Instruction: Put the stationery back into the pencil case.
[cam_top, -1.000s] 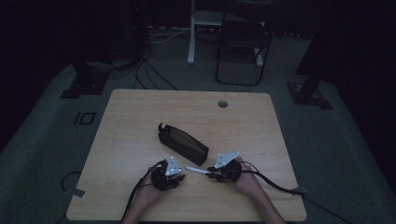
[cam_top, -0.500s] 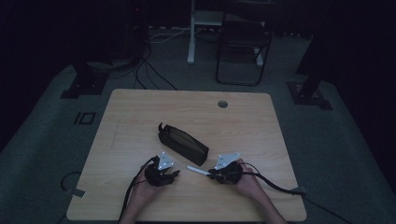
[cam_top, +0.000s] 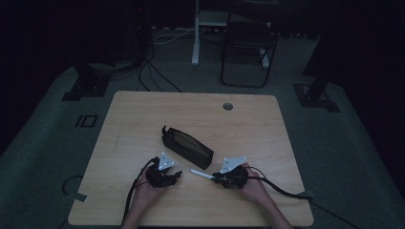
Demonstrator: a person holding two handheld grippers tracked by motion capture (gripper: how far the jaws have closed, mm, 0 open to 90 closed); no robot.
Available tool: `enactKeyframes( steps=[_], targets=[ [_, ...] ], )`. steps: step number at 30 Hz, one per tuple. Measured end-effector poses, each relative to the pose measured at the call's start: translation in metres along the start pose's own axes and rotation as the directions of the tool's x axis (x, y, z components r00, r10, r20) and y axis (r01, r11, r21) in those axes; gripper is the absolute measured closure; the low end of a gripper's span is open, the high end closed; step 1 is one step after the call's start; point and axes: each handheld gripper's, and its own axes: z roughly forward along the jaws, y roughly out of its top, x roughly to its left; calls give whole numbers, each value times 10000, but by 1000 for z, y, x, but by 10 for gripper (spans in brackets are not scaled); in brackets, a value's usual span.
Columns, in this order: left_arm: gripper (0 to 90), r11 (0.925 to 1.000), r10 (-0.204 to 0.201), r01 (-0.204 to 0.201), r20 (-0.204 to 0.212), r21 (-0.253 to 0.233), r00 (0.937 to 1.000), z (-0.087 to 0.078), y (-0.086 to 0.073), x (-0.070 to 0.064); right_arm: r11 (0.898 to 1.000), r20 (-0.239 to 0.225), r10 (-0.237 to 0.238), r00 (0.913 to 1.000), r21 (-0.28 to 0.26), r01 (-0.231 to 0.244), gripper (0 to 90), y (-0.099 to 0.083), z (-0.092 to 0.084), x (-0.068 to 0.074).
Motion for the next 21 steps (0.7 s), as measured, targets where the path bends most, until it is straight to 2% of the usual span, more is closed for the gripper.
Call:
enactKeyframes(
  steps=[11, 21],
  targets=[
    [462, 9999, -125, 125, 12, -40, 9999, 0, -1, 1, 9979, 106, 172, 9998, -625, -165, 784, 6, -18, 0],
    [447, 9999, -125, 124, -20, -38, 9999, 0, -1, 2, 9962, 194, 152, 9997, -865, -134, 784, 8, -29, 2]
  ],
)
